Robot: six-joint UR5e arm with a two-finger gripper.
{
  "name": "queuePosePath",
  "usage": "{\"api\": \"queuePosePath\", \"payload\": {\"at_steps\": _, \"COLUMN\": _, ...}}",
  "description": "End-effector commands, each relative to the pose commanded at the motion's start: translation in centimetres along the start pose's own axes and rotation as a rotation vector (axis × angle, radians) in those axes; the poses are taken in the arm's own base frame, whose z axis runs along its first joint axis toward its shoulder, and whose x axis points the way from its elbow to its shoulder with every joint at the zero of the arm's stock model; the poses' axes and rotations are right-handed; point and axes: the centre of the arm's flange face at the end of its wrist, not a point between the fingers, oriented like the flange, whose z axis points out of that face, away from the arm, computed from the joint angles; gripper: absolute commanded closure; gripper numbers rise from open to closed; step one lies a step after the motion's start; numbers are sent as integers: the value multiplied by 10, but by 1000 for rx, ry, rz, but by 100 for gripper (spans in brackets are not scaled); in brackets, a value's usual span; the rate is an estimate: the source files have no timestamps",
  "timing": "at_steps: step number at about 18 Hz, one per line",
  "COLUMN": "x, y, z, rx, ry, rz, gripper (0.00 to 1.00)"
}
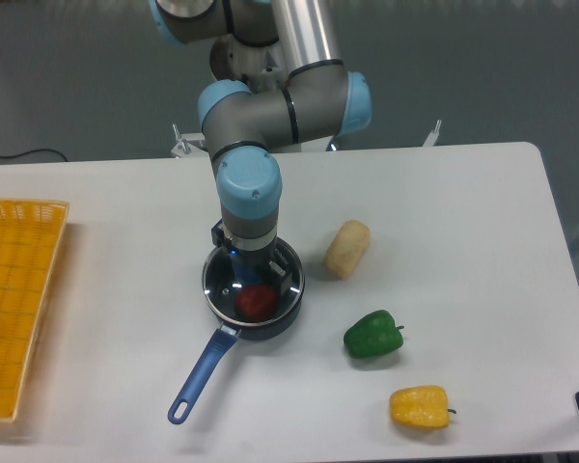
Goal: Close the pot lid
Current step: 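Hold the lid seated on the saucepan and adjust it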
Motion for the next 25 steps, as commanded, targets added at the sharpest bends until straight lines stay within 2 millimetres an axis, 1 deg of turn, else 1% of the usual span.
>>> {"api": "queuePosePath", "payload": {"at_steps": 13, "x": 1, "y": 0, "z": 3, "rx": -4, "ry": 3, "rz": 0, "gripper": 43}}
{"api": "queuePosePath", "payload": {"at_steps": 14, "x": 1, "y": 0, "z": 3, "rx": -4, "ry": 3, "rz": 0, "gripper": 41}}
{"api": "queuePosePath", "payload": {"at_steps": 16, "x": -1, "y": 0, "z": 4, "rx": -6, "ry": 5, "rz": 0, "gripper": 36}}
{"api": "queuePosePath", "payload": {"at_steps": 19, "x": 0, "y": 0, "z": 3, "rx": -5, "ry": 4, "rz": 1, "gripper": 35}}
{"api": "queuePosePath", "payload": {"at_steps": 20, "x": 0, "y": 0, "z": 3, "rx": -5, "ry": 4, "rz": 1, "gripper": 32}}
{"api": "queuePosePath", "payload": {"at_steps": 25, "x": 0, "y": 0, "z": 3, "rx": -5, "ry": 4, "rz": 1, "gripper": 29}}
